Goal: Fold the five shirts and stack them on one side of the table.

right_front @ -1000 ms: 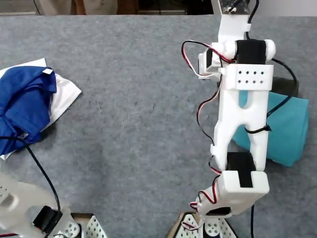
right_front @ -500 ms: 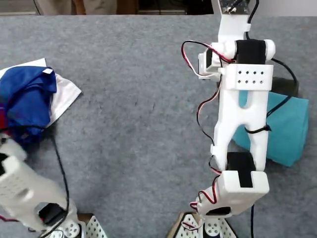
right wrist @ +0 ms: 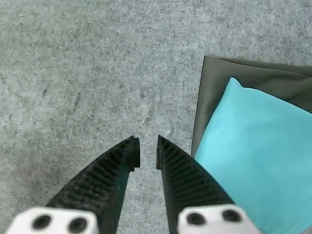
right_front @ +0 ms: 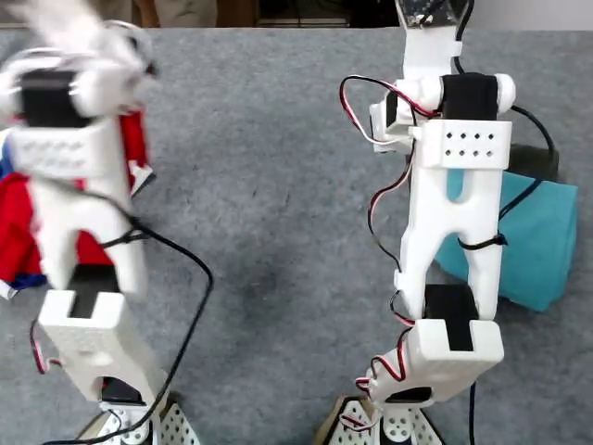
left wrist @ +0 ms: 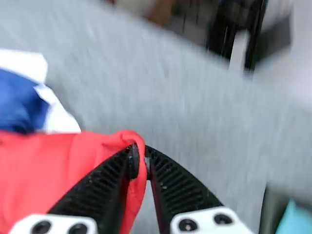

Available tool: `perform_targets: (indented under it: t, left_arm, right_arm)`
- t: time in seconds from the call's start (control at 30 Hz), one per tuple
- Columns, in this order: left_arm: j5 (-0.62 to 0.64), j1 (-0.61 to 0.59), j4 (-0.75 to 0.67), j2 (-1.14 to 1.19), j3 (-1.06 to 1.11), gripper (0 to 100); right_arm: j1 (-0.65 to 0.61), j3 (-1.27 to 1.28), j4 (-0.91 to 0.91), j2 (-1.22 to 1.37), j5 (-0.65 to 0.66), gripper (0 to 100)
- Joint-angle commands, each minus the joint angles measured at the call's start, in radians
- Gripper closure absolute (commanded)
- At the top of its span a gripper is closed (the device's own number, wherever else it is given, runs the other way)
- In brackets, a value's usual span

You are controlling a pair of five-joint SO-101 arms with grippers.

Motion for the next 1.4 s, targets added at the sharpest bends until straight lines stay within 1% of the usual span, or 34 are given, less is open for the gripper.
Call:
perform_targets:
  t: [0.0, 0.07, 0.2, 0.37, 0.43, 0.53, 0.57, 0.67, 0.77, 0.83, 0.9, 1.03, 1.17, 1.23, 1.37]
  left_arm:
    - [-0.009, 0.137, 0.009, -0.044, 0.158, 98]
    - [-0.035, 0.209, 0.009, -0.044, 0.216, 98]
    - [-0.11, 0.351, 0.008, -0.044, 0.293, 98]
    - [-0.137, 0.451, 0.008, -0.044, 0.31, 97]
    - [-0.161, 0.465, 0.008, -0.044, 0.31, 92]
    - [-0.161, 0.456, 0.008, -0.044, 0.31, 81]
    - [-0.161, 0.451, 0.008, -0.044, 0.31, 79]
    - [-0.164, 0.413, 0.009, -0.054, 0.31, 78]
    - [-0.169, 0.353, 0.009, -0.136, 0.31, 78]
    - [-0.19, 0.262, 0.009, -0.225, 0.31, 78]
    - [-0.221, 0.107, 0.009, -0.329, 0.325, 78]
    - [-0.253, -0.25, 0.006, -0.484, 0.477, 78]
    - [-0.318, -0.563, 0.003, -0.539, 0.667, 78]
    - [-0.356, -0.695, -0.034, -0.549, 0.766, 78]
    - [-0.391, -0.911, -0.175, -0.55, 0.964, 78]
  right_arm:
    - [0.045, -0.005, 0.012, -0.064, 0.011, 92.6]
    - [0.073, -0.005, 0.009, -0.064, 0.012, 92.5]
    - [0.116, -0.005, 0.008, -0.061, 0.058, 92.5]
    - [0.16, -0.005, 0.014, -0.01, 0.101, 92.5]
    - [0.171, -0.012, 0.014, 0.018, 0.109, 92.5]
    - [0.171, -0.013, 0.014, 0.051, 0.11, 92.4]
    - [0.17, -0.013, 0.011, 0.059, 0.115, 92.4]
    - [0.163, -0.018, 0.008, 0.076, 0.115, 90.6]
    - [0.147, -0.053, 0.009, 0.096, 0.11, 80.9]
    - [0.11, -0.084, 0.012, 0.11, 0.11, 73.9]
    - [0.047, -0.094, 0.014, 0.119, 0.11, 70.1]
    - [-0.139, -0.091, 0.015, 0.151, 0.109, 72.4]
    - [-0.344, -0.093, 0.014, 0.239, 0.107, 74.9]
    - [-0.435, -0.097, 0.014, 0.303, 0.107, 74.8]
    - [-0.575, -0.102, 0.008, 0.452, 0.107, 74.7]
